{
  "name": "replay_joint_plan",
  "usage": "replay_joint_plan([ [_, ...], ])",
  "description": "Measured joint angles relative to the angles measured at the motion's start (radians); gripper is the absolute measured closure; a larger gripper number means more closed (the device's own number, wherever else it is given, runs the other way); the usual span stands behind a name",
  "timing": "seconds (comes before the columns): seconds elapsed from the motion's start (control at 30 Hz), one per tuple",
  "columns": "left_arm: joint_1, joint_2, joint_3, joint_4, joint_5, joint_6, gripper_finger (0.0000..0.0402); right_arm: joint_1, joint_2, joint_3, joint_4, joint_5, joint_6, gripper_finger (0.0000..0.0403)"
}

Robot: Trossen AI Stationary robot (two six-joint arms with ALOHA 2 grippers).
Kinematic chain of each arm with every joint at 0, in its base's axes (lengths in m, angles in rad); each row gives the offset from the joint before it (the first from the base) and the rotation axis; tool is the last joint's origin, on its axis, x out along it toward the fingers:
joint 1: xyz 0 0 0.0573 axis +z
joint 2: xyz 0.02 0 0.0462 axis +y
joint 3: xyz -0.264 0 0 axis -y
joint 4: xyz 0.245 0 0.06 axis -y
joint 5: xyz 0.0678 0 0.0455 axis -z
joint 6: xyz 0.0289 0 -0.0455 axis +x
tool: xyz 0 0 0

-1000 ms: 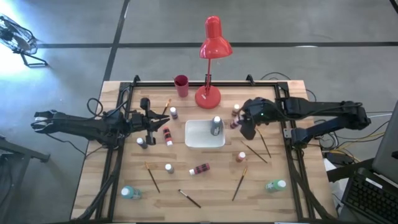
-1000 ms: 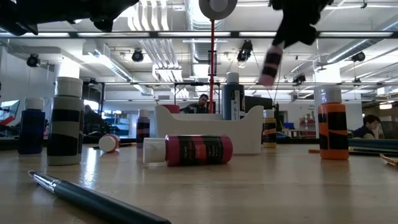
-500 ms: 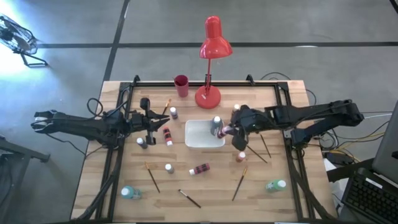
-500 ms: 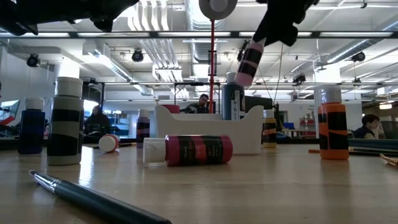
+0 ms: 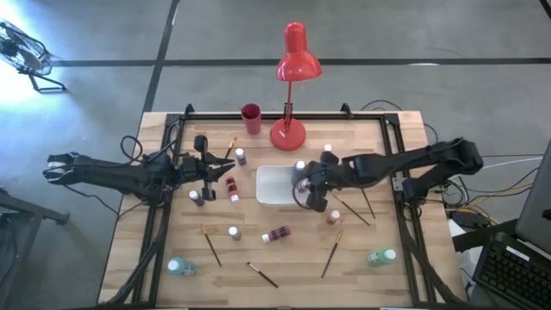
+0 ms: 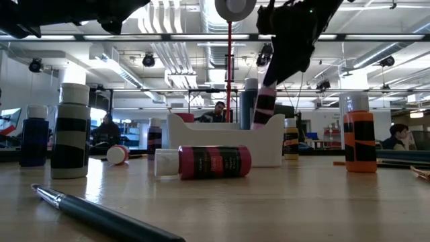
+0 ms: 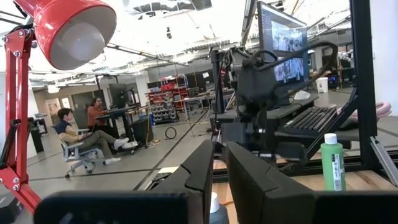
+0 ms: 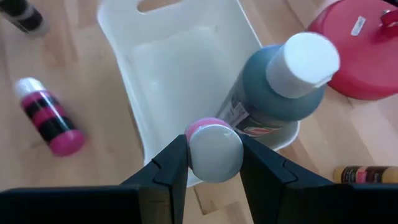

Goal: Pick & Place Paint Supplies
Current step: Put the pink paint bottle into the white bin

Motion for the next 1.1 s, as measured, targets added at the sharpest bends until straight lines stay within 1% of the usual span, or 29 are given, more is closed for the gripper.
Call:
replay_joint_plan([
  [0.37, 0.000, 0.000, 0.000, -0.001, 0.000, 0.000, 0.0351, -0.009, 0.089, 0.000, 0.020, 0.019, -0.030, 0.0292],
  [0.87, 0.000, 0.000, 0.000, -0.001, 0.000, 0.000, 0.0351, -0.034, 0.130, -0.004, 0.019, 0.017, -0.041, 0.0291],
  [1.1, 0.000, 0.000, 0.000, -0.001, 0.000, 0.000, 0.0351, -0.035, 0.132, -0.006, 0.018, 0.018, -0.041, 0.0265],
])
